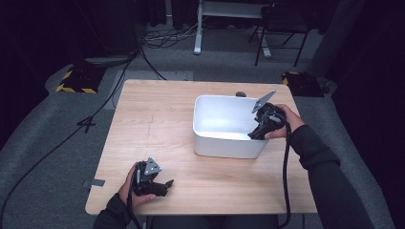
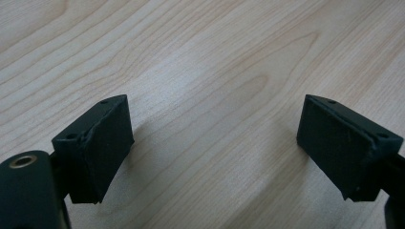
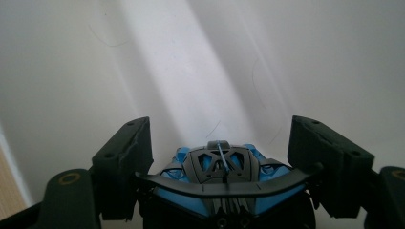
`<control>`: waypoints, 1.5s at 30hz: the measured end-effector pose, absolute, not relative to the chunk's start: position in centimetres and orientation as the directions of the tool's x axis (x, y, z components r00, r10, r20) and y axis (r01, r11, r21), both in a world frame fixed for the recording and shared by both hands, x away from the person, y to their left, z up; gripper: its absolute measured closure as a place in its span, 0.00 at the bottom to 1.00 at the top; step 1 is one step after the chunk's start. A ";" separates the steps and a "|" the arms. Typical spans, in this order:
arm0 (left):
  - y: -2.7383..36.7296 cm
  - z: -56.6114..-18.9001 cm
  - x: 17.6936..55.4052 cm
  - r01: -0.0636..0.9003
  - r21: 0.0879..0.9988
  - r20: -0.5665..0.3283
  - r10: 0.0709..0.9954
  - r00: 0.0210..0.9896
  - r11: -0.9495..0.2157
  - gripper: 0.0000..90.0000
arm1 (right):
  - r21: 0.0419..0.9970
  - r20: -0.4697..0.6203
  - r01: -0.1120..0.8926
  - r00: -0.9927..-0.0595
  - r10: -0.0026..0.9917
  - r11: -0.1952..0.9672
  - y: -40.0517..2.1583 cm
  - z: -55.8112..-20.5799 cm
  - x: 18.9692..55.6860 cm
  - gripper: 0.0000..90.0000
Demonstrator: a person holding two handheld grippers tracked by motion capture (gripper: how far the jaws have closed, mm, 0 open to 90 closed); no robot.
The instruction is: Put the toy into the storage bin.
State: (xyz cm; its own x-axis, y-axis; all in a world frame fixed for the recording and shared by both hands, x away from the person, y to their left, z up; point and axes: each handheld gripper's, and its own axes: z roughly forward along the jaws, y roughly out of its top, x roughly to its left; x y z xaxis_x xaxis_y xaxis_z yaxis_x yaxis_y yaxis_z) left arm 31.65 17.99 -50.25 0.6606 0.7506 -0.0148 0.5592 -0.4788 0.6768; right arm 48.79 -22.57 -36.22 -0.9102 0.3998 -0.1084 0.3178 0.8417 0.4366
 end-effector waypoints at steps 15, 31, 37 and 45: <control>18.0 -50.3 31.6 0.561 0.676 -0.018 0.751 0.661 -0.478 0.14 | 0.535 -0.065 0.333 -0.900 0.431 0.777 -23.9 -36.1 48.1 0.26; 18.0 -50.3 31.7 0.561 0.676 -0.020 0.750 0.662 -0.478 0.14 | 0.704 -0.078 0.318 -0.854 0.515 0.635 -24.9 -34.6 46.6 0.27; 18.0 -50.2 31.7 0.558 0.677 -0.012 0.751 0.660 -0.480 0.14 | 0.713 -0.087 0.309 -0.852 0.517 0.630 -24.6 -34.5 46.1 0.27; 17.9 -50.3 31.7 0.563 0.677 -0.023 0.752 0.659 -0.473 0.14 | 0.748 -0.117 0.286 -0.831 0.544 0.598 -24.5 -34.1 45.6 0.26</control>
